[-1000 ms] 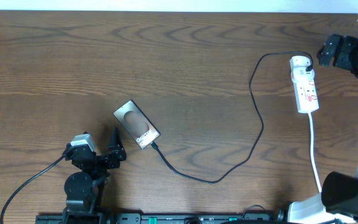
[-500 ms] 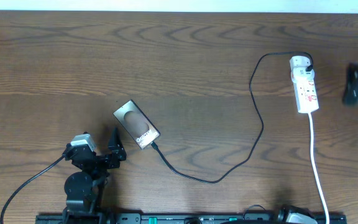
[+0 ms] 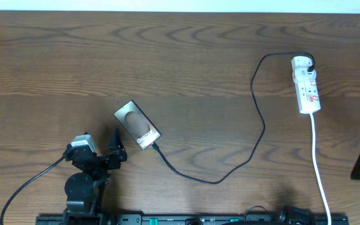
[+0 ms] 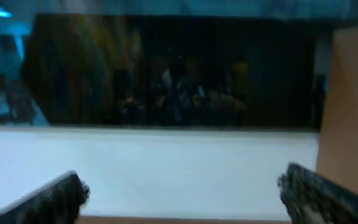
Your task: Plug charger to phone and switch on socket
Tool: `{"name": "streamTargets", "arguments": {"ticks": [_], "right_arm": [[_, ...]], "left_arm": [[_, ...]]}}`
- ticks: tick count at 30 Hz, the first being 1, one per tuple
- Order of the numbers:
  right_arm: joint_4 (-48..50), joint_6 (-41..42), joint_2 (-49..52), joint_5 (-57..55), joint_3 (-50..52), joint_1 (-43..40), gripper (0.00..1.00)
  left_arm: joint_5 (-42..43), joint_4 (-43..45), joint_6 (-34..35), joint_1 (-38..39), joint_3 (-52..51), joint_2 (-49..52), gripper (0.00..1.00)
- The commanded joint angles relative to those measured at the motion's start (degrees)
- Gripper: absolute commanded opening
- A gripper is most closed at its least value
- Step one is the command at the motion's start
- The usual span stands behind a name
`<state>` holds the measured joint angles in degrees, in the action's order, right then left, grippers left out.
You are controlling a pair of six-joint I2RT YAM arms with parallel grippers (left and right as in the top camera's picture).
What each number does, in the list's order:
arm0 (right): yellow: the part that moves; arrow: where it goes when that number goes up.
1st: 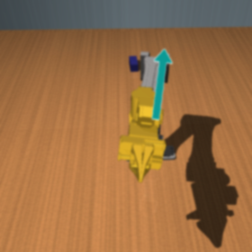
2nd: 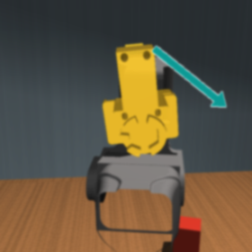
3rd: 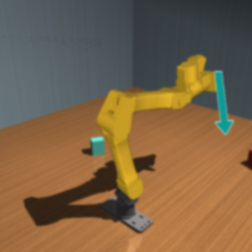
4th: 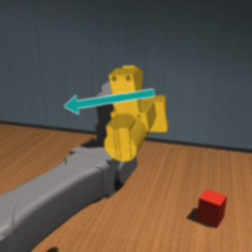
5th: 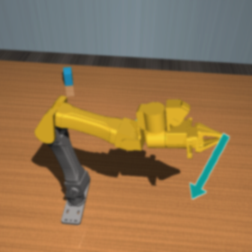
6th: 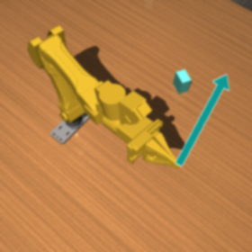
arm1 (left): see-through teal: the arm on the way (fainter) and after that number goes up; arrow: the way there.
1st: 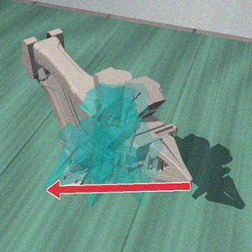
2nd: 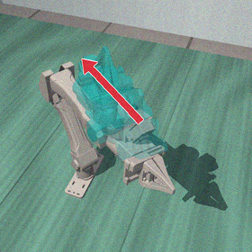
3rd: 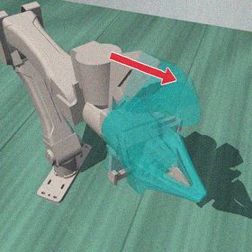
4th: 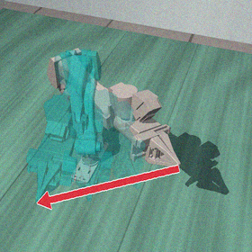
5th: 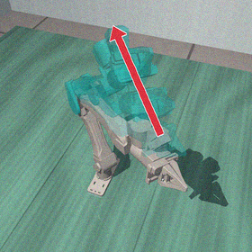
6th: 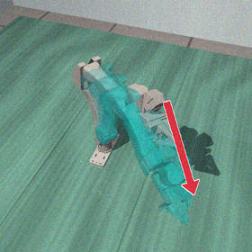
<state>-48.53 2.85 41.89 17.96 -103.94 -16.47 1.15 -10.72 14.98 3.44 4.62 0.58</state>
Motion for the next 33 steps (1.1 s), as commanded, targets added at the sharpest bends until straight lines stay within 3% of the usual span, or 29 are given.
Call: {"name": "streamTargets", "arguments": {"ticks": [1, 9, 10, 18, 21, 29, 33], "right_arm": [[9.6, 0.5, -4.1, 5.6, 13.4, 0.9, 0.99], [34.2, 0.5, -13.7, 6.4, 41.6, 5.4, 0.99], [42.0, 0.5, -15.8, 6.2, 48.8, 6.8, 0.99], [70.5, 0.5, -24.3, 4.0, 74.2, 11.2, 0.99], [75.0, 0.5, -27.8, 2.4, 81.2, 12.1, 0.99], [75.1, 0.5, -40.4, -1.0, 97.9, 12.8, 0.99], [76.0, 0.6, -41.6, -0.9, 102.2, 12.9, 0.99]], "left_arm": [[-0.5, -1.8, -0.5, 0.1, -0.9, -0.3, 0.89], [-0.5, -1.8, -0.5, 0.1, -0.9, -0.3, 0.89], [-0.5, -1.8, -0.5, 0.1, -0.9, -0.3, 0.89], [-0.5, -1.8, -0.5, 0.1, -0.9, -0.3, 0.89], [-0.5, -1.8, -0.5, 0.1, -0.9, -0.3, 0.89], [-0.5, -1.8, -0.5, 0.1, -0.9, -0.3, 0.89], [-0.5, -1.8, -0.5, 0.1, -0.9, -0.3, 0.89]]}}
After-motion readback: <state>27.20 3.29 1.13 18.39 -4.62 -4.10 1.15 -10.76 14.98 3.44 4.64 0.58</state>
